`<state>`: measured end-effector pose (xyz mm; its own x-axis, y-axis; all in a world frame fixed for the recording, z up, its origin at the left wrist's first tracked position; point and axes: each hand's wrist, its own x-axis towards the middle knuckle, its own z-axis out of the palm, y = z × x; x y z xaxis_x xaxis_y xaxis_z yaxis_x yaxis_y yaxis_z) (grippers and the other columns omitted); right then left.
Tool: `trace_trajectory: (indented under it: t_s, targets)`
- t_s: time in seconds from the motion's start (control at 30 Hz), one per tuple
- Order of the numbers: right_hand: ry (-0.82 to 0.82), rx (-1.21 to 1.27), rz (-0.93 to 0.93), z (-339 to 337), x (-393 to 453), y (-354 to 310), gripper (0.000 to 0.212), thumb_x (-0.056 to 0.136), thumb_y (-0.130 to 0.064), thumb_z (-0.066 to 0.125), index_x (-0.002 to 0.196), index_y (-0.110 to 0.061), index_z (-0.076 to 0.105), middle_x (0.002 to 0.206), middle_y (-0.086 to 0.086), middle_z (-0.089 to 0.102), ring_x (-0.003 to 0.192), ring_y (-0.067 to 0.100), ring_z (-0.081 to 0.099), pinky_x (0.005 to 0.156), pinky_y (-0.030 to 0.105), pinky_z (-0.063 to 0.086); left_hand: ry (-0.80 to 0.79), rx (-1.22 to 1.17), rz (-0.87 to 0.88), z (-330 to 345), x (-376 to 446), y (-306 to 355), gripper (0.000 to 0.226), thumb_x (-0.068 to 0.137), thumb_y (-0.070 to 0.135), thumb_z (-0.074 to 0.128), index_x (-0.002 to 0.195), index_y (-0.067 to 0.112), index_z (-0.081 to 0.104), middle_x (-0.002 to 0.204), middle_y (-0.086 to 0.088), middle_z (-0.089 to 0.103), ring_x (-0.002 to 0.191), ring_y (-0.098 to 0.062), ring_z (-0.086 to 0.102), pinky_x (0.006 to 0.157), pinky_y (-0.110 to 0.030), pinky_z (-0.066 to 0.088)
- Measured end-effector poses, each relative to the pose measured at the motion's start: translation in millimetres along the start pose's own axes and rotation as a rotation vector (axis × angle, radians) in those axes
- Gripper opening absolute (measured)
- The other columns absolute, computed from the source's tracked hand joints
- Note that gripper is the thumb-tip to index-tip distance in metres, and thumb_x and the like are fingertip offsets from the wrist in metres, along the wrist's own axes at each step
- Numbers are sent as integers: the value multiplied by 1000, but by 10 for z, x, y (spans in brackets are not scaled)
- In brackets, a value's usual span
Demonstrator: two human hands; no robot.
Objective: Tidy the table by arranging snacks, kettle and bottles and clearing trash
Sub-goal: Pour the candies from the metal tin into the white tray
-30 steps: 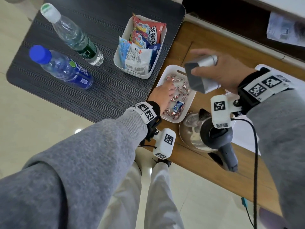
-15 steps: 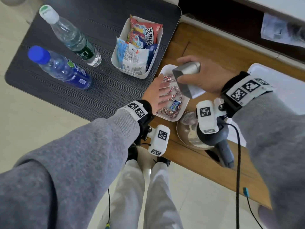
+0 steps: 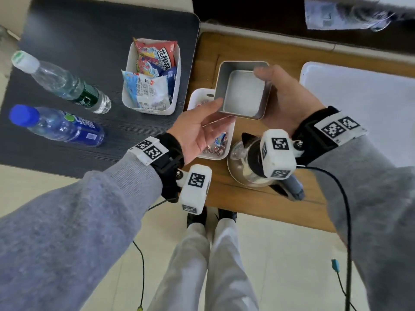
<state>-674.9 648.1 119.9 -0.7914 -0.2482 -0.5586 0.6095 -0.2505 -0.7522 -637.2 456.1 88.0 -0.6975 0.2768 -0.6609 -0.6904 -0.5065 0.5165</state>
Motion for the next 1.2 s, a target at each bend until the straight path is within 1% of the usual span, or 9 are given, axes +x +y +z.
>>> trace_trajectory:
  t_s: [0.07, 0.17, 0.3, 0.47, 0.57, 0.7, 0.97, 1.07, 1.2]
  targets:
    - [80, 21, -35, -225, 152, -85, 44, 97, -28, 63, 133, -3, 59, 134, 25, 66, 116, 36, 70, 98, 53, 58, 10, -1, -11, 123, 254, 54, 29, 89, 19, 69, 113, 5, 63, 119, -22, 69, 110, -31, 67, 89, -34, 54]
    - [124, -76, -77, -502, 387, -201, 25, 98, -29, 65, 112, -9, 67, 110, 18, 72, 92, 26, 75, 75, 39, 63, 40, 20, -16, 249, 589, 111, 44, 88, 20, 70, 126, 3, 58, 118, -20, 70, 102, -27, 71, 86, -31, 56]
    - [171, -99, -98, -775, 814, -525, 32, 99, -29, 65, 119, -4, 65, 109, 16, 76, 97, 24, 76, 84, 36, 63, 53, 24, -18, 542, 1051, 360, 41, 86, 19, 70, 123, 2, 60, 113, -20, 72, 94, -24, 73, 79, -28, 60]
    - [181, -24, -139, -944, 1342, -809, 28, 102, -28, 60, 113, -4, 69, 92, 8, 78, 84, 20, 76, 72, 29, 61, 98, 79, 26, 799, 1535, 774, 41, 86, 17, 72, 121, -3, 62, 107, -20, 74, 86, -23, 74, 62, -22, 61]
    - [209, 61, -136, -1103, 1529, -834, 31, 102, -30, 60, 114, -4, 69, 98, 13, 74, 86, 22, 75, 75, 32, 62, 104, 175, 16, 955, 1788, 890, 32, 87, 18, 72, 111, -2, 67, 97, -18, 76, 76, -19, 75, 55, -18, 57]
    - [225, 165, -118, -1257, 1743, -873, 30, 101, -32, 60, 112, -7, 70, 99, 13, 74, 86, 22, 74, 83, 35, 63, 129, 236, 15, 1072, 2065, 1009, 40, 84, 20, 76, 114, -4, 66, 107, -22, 73, 88, -23, 73, 71, -24, 62]
    - [231, 182, -23, -1383, 1908, -741, 25, 102, -33, 59, 101, -13, 73, 87, 6, 77, 79, 19, 73, 77, 31, 62, 196, 143, -82, 1032, 2207, 781, 39, 82, 18, 78, 115, 0, 65, 113, -19, 72, 91, -21, 71, 75, -25, 61]
    - [223, 189, 5, -1368, 1930, -692, 25, 102, -31, 58, 108, -10, 69, 81, 2, 77, 72, 15, 72, 71, 29, 61, 189, 117, -114, 960, 2185, 724, 28, 84, 17, 76, 106, 3, 68, 105, -16, 74, 92, -21, 72, 78, -26, 61]
    - [212, 164, 16, -1289, 2008, -660, 39, 101, -31, 61, 128, -3, 62, 81, 3, 77, 72, 16, 73, 67, 30, 61, 220, 64, -108, 878, 2146, 725, 19, 85, 17, 74, 100, 6, 69, 105, -15, 75, 97, -22, 73, 85, -29, 60]
